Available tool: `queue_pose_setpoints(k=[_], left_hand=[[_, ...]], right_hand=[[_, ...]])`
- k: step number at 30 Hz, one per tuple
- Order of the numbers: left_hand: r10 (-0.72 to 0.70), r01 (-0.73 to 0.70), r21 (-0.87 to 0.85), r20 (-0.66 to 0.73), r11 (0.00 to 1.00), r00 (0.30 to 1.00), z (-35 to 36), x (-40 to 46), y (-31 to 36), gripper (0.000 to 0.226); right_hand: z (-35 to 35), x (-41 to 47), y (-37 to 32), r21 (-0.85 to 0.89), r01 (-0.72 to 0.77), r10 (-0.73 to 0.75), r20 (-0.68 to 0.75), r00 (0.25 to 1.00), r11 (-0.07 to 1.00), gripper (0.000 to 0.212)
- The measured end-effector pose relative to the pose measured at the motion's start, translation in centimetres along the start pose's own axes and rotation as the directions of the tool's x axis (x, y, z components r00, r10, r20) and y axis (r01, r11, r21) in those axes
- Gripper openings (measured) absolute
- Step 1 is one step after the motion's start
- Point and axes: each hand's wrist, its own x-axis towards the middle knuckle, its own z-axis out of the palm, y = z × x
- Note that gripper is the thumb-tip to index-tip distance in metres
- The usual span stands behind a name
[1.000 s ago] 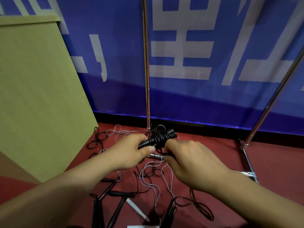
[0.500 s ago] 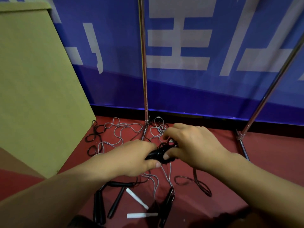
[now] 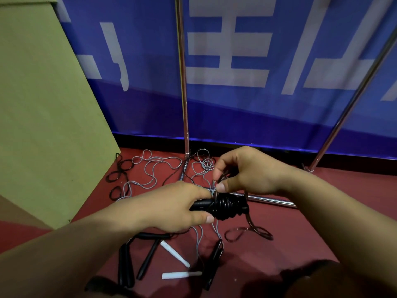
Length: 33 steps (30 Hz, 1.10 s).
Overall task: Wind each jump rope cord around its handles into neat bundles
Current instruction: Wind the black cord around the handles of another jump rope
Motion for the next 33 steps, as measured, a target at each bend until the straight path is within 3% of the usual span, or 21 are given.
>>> queue_pose_setpoints(k=[6, 10, 16, 21, 26, 33], left_hand=[[0.028, -0.019, -0.078, 0.106, 0.997, 0.994, -0.2, -0.5, 0.2, 0.017], [0.049, -0.011, -0.224, 0.164, 0.975, 0.985, 0.4, -0.9, 0.6, 0.021], [0.111, -0.059, -0.486, 0.079, 0.872, 0.991, -0.5, -1.5, 1.0, 0.018], [0.114, -0.082, -0.451, 0.045, 0.889, 0.992, -0.7, -1.7, 1.2, 0.017], [0.1, -0.087, -0.466, 0.004, 0.881, 0.995, -0.8, -1.9, 1.4, 0.021], [0.145, -0.143, -0.54, -0.038, 0.83, 0.989, -1.1, -1.9, 2.1, 0.011]], right_hand=[[0.5, 0.5, 0.6, 0.002, 0.068, -0.067, 0.083, 0.994, 0.998, 0.013], [0.7, 0.7, 1.0, 0.058, 0.073, -0.08, 0.125, 0.989, 0.996, 0.013], [-0.2, 1.1, 1.3, 0.222, 0.109, -0.112, -0.003, 0.994, 0.969, 0.006], [-0.1, 1.3, 1.3, 0.25, 0.122, -0.11, -0.06, 0.992, 0.961, 0.004], [0.1, 1.7, 1.8, 0.27, 0.119, -0.063, -0.206, 0.977, 0.955, 0.002], [-0.2, 1.9, 1.7, 0.287, 0.123, -0.056, -0.23, 0.972, 0.95, 0.017]])
